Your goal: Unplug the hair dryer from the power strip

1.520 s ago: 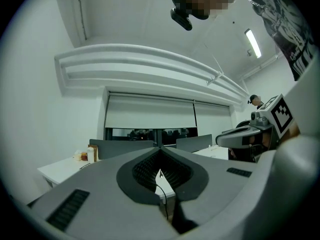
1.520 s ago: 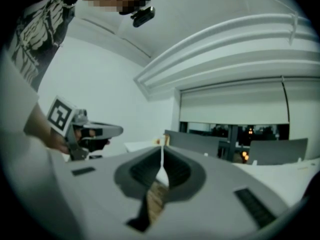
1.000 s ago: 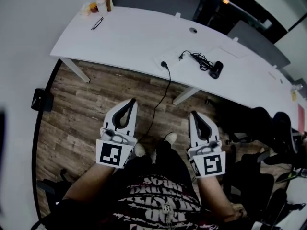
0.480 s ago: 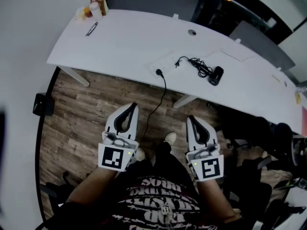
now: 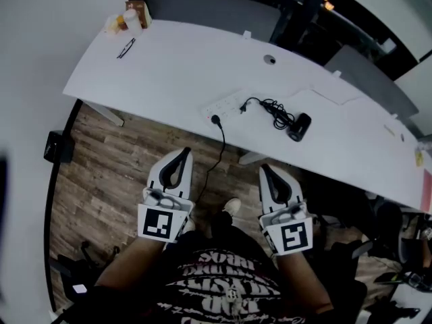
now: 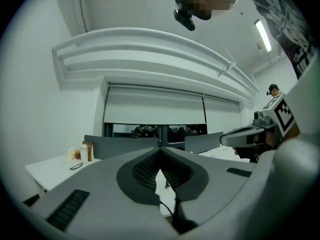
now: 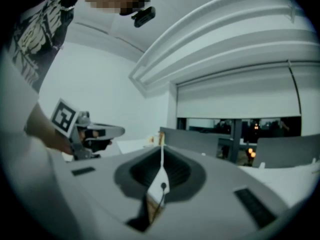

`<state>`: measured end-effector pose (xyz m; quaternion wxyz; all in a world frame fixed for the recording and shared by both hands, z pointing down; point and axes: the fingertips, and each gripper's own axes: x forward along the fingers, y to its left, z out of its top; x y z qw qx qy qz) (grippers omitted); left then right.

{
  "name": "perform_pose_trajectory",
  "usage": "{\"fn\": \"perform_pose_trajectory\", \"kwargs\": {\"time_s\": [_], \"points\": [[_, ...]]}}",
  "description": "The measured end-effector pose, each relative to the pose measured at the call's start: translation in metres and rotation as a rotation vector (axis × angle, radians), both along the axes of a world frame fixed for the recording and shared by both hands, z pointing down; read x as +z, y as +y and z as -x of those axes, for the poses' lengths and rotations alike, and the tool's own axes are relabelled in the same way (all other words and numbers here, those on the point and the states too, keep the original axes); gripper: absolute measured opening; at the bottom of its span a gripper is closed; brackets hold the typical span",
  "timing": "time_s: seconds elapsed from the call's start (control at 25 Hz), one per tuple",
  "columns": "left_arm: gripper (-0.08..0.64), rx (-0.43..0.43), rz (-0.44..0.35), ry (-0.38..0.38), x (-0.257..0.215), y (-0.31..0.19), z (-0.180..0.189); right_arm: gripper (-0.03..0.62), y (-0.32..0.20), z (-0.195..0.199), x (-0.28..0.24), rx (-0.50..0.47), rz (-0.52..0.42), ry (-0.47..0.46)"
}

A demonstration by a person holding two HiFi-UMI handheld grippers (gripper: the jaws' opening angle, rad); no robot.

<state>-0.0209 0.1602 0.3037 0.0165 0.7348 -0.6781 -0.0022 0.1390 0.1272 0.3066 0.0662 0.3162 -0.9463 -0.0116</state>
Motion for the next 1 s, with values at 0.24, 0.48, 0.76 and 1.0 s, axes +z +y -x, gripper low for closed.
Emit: {"fn": "perform_pose_trajectory", "kwargs": {"time_s": [0.24,0.48,0.76,1.0], "points": [[0.025,-0.053,0.010,-0.024,-0.005,-0.019,-0.008,0.035,-0.028,-0.002,-0.003,-0.064,0.001,-0.028],[0.025,-0.113,0.009,-0.061,-0.011,-0.031,-0.011,0.035,-0.048,-0.006,-0.010,-0.137,-0.005,-0.063],[0.025,-0.144,0.026,-0.073,-0.018,-0.031,-0.022,0.035,-0.057,-0.018,0.001,-0.160,0.042,-0.080],[0.025,-0.186,0.025,-0.077,-0.021,-0.027,-0.013,0.034,-0.066,-0.015,0.001,-0.179,0.037,-0.076]]}}
